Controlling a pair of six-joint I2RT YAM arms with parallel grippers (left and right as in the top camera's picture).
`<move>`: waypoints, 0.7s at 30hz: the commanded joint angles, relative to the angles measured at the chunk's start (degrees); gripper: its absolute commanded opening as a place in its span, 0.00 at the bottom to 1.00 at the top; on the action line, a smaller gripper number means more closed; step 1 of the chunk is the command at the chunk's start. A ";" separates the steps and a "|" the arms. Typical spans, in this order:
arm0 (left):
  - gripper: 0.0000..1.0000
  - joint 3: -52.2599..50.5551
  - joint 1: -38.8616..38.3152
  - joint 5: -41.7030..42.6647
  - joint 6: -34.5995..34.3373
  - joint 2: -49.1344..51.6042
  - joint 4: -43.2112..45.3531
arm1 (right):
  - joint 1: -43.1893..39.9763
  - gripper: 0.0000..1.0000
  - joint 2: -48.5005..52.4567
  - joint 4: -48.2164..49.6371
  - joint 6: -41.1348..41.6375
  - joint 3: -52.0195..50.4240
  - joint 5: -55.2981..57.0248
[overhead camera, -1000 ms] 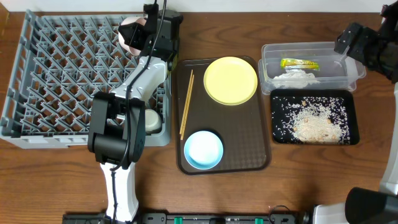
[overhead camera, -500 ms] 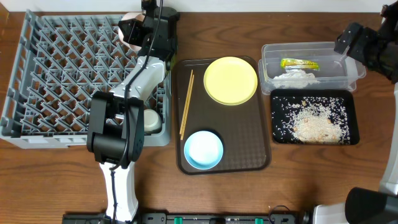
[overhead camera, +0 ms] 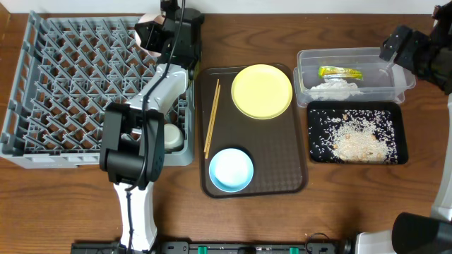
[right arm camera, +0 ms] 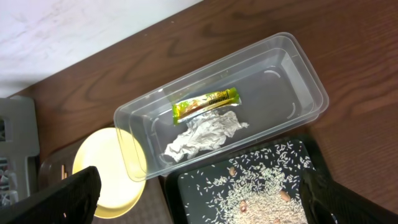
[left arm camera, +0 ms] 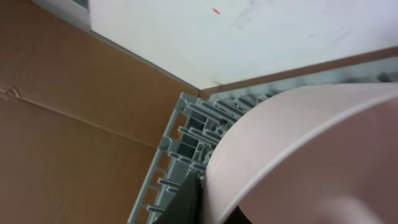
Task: Sort waste into correct bins and load items into the dishwasher
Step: 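Carry pink bowl with left gripper and set it upright in rack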
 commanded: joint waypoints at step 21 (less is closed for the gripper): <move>0.34 0.24 -3.54 -8.55 1.05 3.63 2.34 | -0.11 0.99 0.33 -0.09 0.37 0.57 -0.28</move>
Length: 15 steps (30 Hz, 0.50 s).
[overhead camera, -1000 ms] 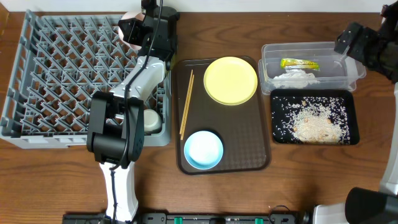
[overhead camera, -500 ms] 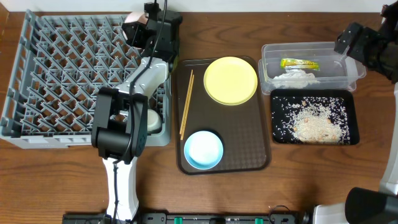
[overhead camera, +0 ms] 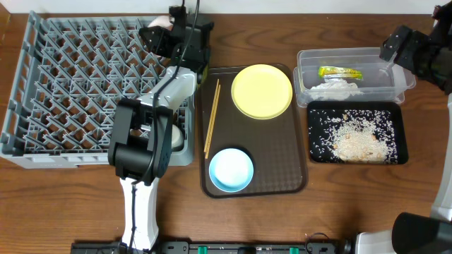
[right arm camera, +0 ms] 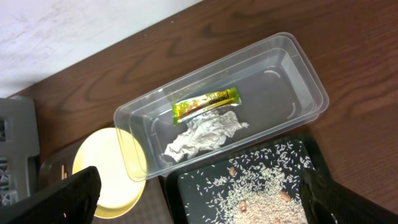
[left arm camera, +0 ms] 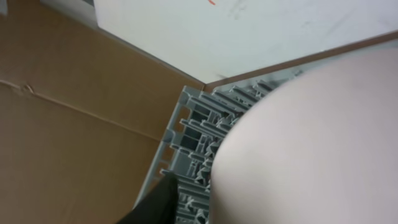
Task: Sort waste into correct bins and load items into the dishwasher
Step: 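Carry pink bowl with left gripper and set it upright in rack, then release pink bowl and move left gripper to blue bowl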
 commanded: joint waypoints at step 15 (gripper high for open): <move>0.41 -0.02 -5.75 -3.26 -0.68 1.14 -0.72 | -0.11 0.99 0.31 -0.11 0.37 0.57 -0.31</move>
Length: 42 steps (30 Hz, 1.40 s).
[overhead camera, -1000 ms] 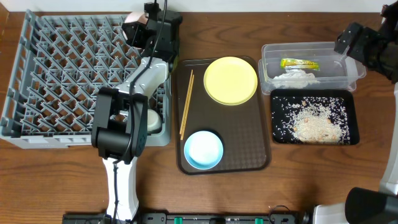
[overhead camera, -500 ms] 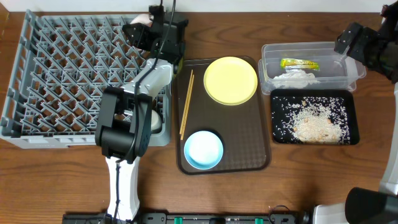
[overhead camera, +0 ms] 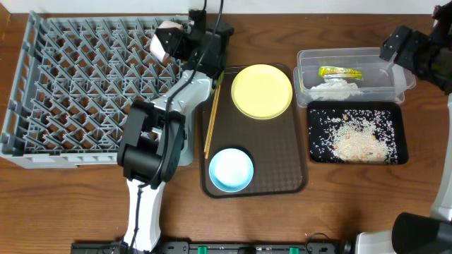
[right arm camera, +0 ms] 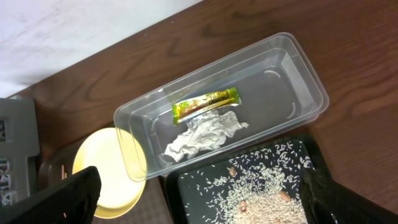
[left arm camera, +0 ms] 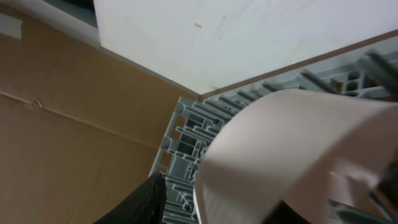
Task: Sort waste into correct bins and load items into the dishwasher
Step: 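Release pink bowl and move left gripper to blue bowl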
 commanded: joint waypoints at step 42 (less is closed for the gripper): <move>0.88 0.00 -5.18 70.88 -39.21 -35.08 -57.51 | -0.11 0.99 0.31 -0.09 0.37 0.57 -0.28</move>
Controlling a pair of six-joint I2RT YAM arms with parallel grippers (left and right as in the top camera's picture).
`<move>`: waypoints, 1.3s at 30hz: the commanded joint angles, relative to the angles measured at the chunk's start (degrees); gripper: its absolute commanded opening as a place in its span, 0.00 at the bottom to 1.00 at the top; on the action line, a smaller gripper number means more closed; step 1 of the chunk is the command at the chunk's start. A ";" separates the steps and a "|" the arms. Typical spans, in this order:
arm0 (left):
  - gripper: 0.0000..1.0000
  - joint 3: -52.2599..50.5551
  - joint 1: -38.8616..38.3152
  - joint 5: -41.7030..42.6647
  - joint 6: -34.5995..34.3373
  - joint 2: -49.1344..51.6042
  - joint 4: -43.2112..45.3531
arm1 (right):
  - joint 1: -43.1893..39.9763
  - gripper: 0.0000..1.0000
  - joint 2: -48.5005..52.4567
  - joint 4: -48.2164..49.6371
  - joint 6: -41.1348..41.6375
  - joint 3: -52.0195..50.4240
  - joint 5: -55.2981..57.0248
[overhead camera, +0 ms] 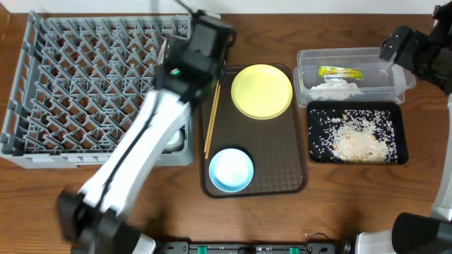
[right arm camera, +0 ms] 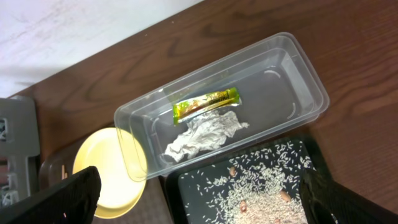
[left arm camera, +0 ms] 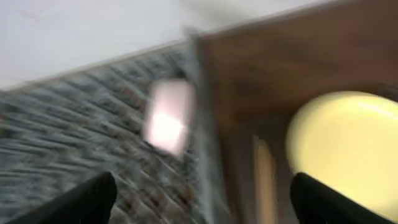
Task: Sort waste into correct bins and load items into the dishwasher
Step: 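Release pink bowl and move left gripper to blue bowl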
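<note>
The left wrist view is blurred by motion. In it my left gripper (left arm camera: 202, 208) is open and holds nothing. A pale pink cup (left arm camera: 168, 116) sits in the grey dish rack (overhead camera: 70, 85) near its back right corner. The yellow plate (overhead camera: 262, 91), a blue bowl (overhead camera: 231, 170) and wooden chopsticks (overhead camera: 212, 116) lie on the brown tray (overhead camera: 296, 180). From overhead, my left gripper (overhead camera: 203, 34) is over the rack's right edge. My right gripper (right arm camera: 202, 199) is open above the clear bin (right arm camera: 298, 68).
The clear bin holds a green wrapper (right arm camera: 206, 102) and crumpled tissue (right arm camera: 205, 138). In front of it a black tray (overhead camera: 318, 152) carries spilled rice. A white dish (overhead camera: 174, 139) sits in the rack's front right corner, partly under my left arm.
The left gripper has let go of the pink cup, which now rests in the rack. The gripper is open and back from it, towards the tray. The right arm has not moved.
My left gripper held the pink cup over the rack's back right corner, then a little further right along that edge at each later moment. Now the cup sits in the rack and the gripper is open. The right gripper stayed open over the clear bin throughout.
</note>
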 commanded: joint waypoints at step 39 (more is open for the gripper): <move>0.47 -36.28 -21.00 14.38 -53.77 -4.46 -13.84 | -0.11 0.99 0.31 -0.09 0.35 0.57 -0.28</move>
